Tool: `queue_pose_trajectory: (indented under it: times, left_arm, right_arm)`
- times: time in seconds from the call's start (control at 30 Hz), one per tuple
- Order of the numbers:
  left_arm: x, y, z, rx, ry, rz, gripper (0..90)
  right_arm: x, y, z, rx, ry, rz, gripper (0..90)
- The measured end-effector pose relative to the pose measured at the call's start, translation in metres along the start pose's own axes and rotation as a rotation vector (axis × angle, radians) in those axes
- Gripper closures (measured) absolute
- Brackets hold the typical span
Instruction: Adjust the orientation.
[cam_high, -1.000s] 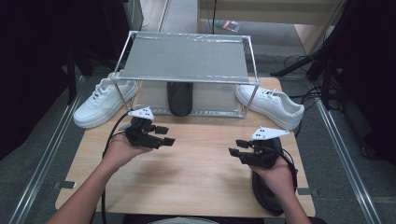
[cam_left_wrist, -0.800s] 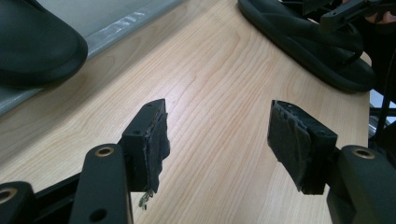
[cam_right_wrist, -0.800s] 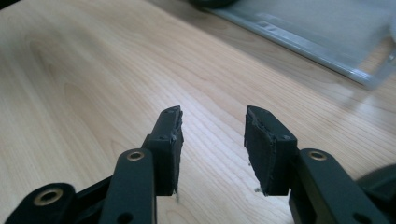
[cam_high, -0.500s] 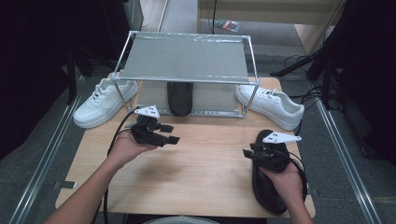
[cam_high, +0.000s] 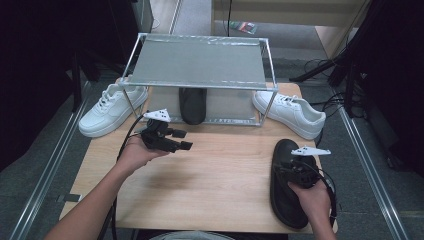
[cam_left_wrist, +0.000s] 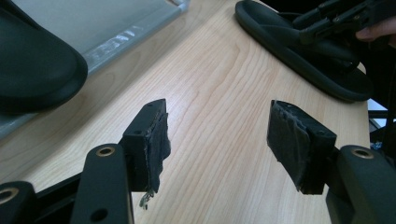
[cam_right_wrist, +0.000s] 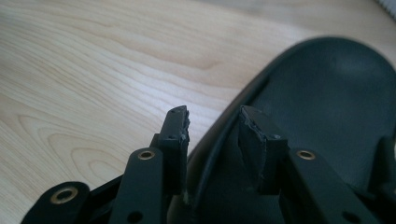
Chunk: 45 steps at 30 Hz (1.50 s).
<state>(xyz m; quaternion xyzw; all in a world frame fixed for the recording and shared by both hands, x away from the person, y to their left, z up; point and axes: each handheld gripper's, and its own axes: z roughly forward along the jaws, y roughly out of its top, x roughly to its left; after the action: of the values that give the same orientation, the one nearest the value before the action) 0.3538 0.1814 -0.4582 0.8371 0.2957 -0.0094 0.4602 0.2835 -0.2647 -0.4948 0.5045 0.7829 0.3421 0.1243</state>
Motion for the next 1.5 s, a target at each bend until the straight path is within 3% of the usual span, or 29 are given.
queue_pose_trajectory:
  times: [0.1, 0.23, 0.5, 0.63, 0.8, 1.17, 1.5]
  left_arm:
    - [0.001, 0.000, 0.000, 0.001, 0.003, -0.006, 39.2]
    - [0.001, -0.001, 0.001, 0.008, 0.007, -0.003, 39.2]
    - [0.001, -0.001, -0.002, 0.004, 0.001, -0.006, 39.7]
    - [-0.001, 0.000, -0.002, 0.000, 0.003, 0.014, 40.4]
    - [-0.001, -0.001, -0.001, 0.009, 0.025, 0.027, 40.5]
    - [-0.004, -0.002, -0.006, 0.003, 0.041, 0.042, 40.5]
    - [-0.009, -0.009, -0.015, -0.006, 0.058, 0.022, 40.3]
  right_arm:
    - [-0.003, -0.001, 0.005, 0.029, 0.017, 0.038, 66.0]
    - [-0.004, 0.001, 0.008, 0.046, 0.026, 0.055, 67.3]
    - [-0.003, 0.002, 0.009, 0.064, 0.056, 0.116, 75.6]
    - [-0.001, 0.003, 0.008, 0.086, 0.078, 0.160, 82.7]
    - [0.008, 0.006, 0.008, 0.093, 0.103, 0.139, 83.6]
    - [0.032, 0.022, 0.005, 0.032, 0.193, 0.076, 83.7]
    - [0.066, 0.050, 0.003, -0.009, 0.252, -0.049, 83.6]
